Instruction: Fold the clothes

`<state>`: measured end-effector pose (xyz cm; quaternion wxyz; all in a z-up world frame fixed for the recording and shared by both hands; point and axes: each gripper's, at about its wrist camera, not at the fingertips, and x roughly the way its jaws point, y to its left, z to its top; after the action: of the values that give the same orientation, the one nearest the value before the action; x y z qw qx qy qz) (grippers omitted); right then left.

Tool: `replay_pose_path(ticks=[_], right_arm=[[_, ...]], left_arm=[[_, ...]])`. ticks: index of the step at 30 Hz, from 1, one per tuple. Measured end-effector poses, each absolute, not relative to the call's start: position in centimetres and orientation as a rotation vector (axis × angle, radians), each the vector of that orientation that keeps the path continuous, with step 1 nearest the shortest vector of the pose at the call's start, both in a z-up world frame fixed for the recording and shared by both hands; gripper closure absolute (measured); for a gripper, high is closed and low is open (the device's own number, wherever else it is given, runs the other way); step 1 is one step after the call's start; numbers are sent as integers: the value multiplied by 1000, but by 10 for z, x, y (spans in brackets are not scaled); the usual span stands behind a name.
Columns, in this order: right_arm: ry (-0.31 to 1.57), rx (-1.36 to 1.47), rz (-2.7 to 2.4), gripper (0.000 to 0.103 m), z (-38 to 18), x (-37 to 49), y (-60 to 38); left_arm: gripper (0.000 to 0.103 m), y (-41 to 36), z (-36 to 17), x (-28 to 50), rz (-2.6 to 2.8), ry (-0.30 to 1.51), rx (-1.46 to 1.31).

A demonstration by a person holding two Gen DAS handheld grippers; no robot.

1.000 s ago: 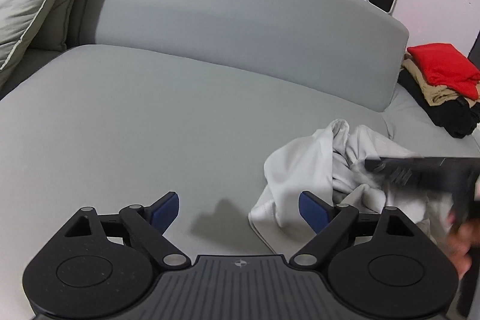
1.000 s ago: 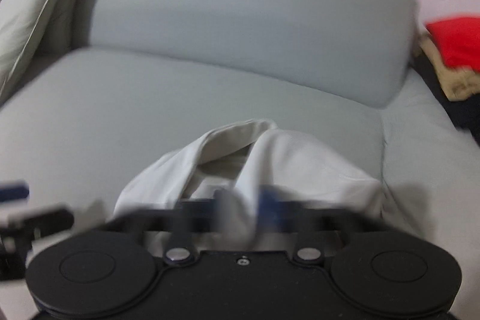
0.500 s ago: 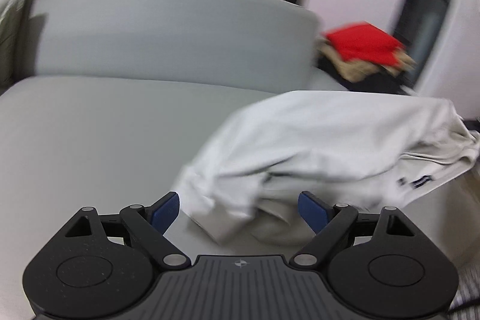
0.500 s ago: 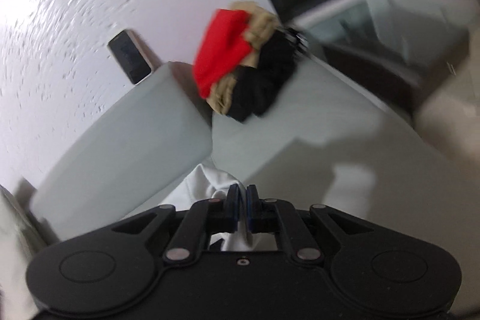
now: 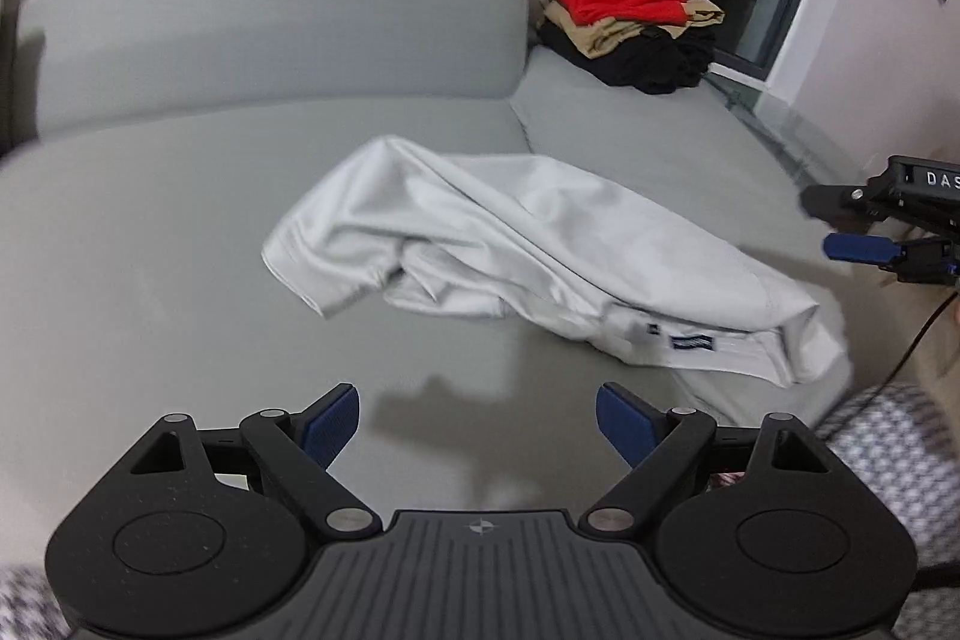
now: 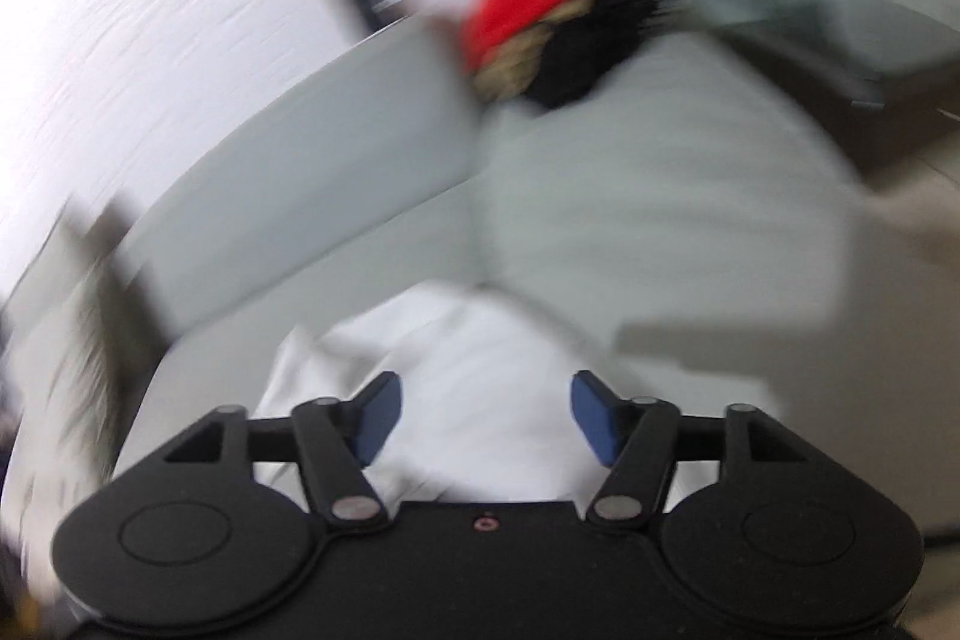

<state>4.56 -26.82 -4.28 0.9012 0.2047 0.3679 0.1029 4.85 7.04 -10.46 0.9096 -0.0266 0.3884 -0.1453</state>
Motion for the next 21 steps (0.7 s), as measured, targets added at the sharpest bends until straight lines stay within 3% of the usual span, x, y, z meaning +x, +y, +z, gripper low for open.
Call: replay_pose_path(ticks=[3,8,14,15,16,18,21], right_arm=[[787,307,328,38,-52,67,-227],[789,76,435,24,-62,108,-156],[838,-256,482,23,-98,162,-86],[842,-300,489,26,-104,167,-79],[839,-333,490,55,-107,171,-73],[826,-266,443,95,-102,184,-84],[768,18,237,95,-79,202,-147]], left_arm=[[17,68,-106,51,-291,775,-49],[17,86,-111,56,-250,723,-106],[17,114,-116,66,-182,689,-155],[17,116,-117,69,-180,692,-154],[17,117,-118,72,-181,694,-155],[17,118,-120,77,-195,696,-163],[17,118,-123,83,-227,704,-184]])
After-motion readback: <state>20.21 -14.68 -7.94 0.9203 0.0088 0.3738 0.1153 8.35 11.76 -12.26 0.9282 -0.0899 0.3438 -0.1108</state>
